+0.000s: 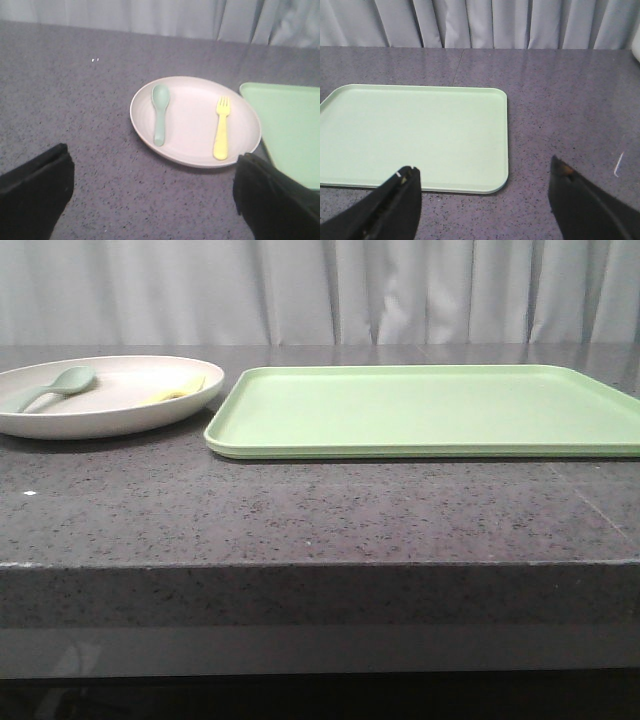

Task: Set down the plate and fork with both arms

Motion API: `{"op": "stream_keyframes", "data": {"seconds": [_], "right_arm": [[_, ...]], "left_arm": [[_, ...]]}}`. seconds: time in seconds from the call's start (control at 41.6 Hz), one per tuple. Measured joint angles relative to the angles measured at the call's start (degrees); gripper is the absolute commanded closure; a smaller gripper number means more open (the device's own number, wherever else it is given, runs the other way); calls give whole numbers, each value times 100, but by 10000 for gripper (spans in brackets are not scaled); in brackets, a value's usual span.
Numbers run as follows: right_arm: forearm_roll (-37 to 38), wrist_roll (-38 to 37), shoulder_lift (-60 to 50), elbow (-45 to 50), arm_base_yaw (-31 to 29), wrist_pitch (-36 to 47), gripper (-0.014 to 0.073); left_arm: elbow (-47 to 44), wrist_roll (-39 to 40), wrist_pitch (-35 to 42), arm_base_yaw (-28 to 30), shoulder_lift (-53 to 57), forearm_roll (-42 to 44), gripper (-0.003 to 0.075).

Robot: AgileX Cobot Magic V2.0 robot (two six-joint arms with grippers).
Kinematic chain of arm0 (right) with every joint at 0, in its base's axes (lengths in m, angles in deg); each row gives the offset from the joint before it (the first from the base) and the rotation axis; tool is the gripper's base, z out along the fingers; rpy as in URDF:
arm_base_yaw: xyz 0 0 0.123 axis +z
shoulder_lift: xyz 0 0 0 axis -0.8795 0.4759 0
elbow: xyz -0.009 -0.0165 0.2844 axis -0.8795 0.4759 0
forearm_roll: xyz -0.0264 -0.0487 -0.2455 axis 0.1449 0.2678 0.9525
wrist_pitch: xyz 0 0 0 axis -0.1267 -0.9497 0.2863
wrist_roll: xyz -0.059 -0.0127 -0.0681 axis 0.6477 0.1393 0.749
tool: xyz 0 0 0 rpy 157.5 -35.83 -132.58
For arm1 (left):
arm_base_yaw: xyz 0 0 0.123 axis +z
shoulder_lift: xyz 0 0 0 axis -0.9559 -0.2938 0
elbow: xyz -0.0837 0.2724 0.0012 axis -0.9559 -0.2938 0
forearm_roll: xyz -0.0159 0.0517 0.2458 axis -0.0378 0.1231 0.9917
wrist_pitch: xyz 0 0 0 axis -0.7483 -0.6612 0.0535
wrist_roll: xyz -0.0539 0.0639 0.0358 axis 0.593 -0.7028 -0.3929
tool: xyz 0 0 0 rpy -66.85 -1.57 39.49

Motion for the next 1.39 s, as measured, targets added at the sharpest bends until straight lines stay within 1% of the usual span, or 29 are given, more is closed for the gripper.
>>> {"op": "stream_keyframes", "data": {"seconds": [0.12, 0.24, 0.313, 0.385, 0.457, 0.529, 0.625, 0.697, 0.745, 0.817, 1.082, 1.395], "right_arm": [[0, 0, 0, 0, 0, 0, 41], [0, 0, 0, 0, 0, 0, 41], [0, 0, 0, 0, 0, 0, 41], [0, 0, 0, 0, 0, 0, 41], [0, 0, 0, 0, 0, 0, 41], [0, 0, 0, 0, 0, 0, 41], [0, 0, 0, 0, 0, 0, 41], [0, 0, 0, 0, 0, 0, 41], [0, 0, 0, 0, 0, 0, 41], [0, 0, 0, 0, 0, 0, 41], [0, 0, 0, 0, 0, 0, 41], [0, 0, 0, 0, 0, 0, 41]], "left_arm": [[388, 0, -377, 0, -726, 92, 108], [833, 0, -885, 0, -1612, 200, 140], [1087, -47, -1030, 49, -2173, 223, 161], [1348, -243, -1083, 238, -2776, 92, 177], [1573, -661, -1096, 551, -3242, -392, 178], [1779, -1287, -1109, 954, -3668, -1206, 178], [1967, -2222, -1109, 1483, -4234, -2646, 178], [2071, -2828, -1109, 1760, -4649, -3418, 185], [2133, -3032, -1109, 1877, -4863, -3793, 197], [2264, -3221, -1095, 1952, -5241, -4088, 220], [2792, -3484, -1052, 1965, -6297, -4758, 285], [3359, -3535, -998, 1877, -7121, -5011, 348]]}}
